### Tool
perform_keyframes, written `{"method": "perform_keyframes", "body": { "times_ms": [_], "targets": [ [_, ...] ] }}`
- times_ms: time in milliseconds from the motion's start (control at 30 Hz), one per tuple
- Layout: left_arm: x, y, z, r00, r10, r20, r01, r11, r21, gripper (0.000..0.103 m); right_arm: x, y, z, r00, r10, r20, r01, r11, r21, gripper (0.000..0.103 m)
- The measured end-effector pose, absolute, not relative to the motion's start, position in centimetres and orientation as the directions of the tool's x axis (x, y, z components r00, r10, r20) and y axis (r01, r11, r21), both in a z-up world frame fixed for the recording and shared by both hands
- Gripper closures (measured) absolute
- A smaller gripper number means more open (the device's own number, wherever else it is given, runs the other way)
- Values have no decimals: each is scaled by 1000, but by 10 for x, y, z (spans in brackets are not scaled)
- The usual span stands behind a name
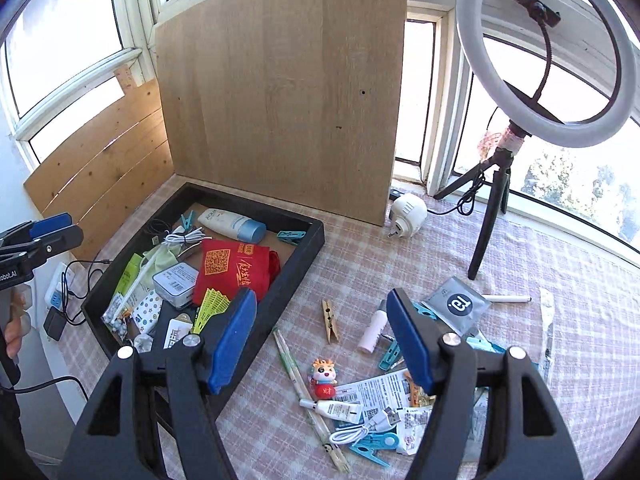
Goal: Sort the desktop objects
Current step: 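Move both grippers back over the pile of items, then grasp small white cream tube with left gripper while right gripper grasps grey pouch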
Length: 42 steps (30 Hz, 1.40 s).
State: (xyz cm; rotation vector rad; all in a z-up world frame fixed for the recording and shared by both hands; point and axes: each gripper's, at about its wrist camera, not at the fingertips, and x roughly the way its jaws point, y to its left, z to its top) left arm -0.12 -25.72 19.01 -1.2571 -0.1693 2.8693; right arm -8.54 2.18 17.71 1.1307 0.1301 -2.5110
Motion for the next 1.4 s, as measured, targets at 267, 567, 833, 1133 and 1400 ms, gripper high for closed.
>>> {"method": "perform_keyframes", "body": {
  "times_ms": [267, 567, 833, 1133, 1400],
  "targets": [
    [19, -213, 167, -639, 112, -761, -31, -992, -120, 28, -50, 127, 172, -636, -186, -749, 200, -977, 73, 36],
    [8, -136, 134, -564, 220, -796, -199, -972, -128, 28, -21, 209, 147, -595, -186, -782, 90, -982, 166, 36],
    [-3, -70, 103, -430, 287, -856, -445, -892, -75, 34, -10, 211, 119, -529, -205, -824, 182, -975, 126, 38],
    [-26, -49, 70, -322, 285, -903, -561, -826, -60, 55, -23, 248, 76, -459, -150, -876, 80, -989, 127, 42],
    [-51, -27, 39, -217, 263, -940, -637, -768, -68, 74, -37, 246, 65, -441, -154, -884, 61, -988, 142, 42]
  ]
}}
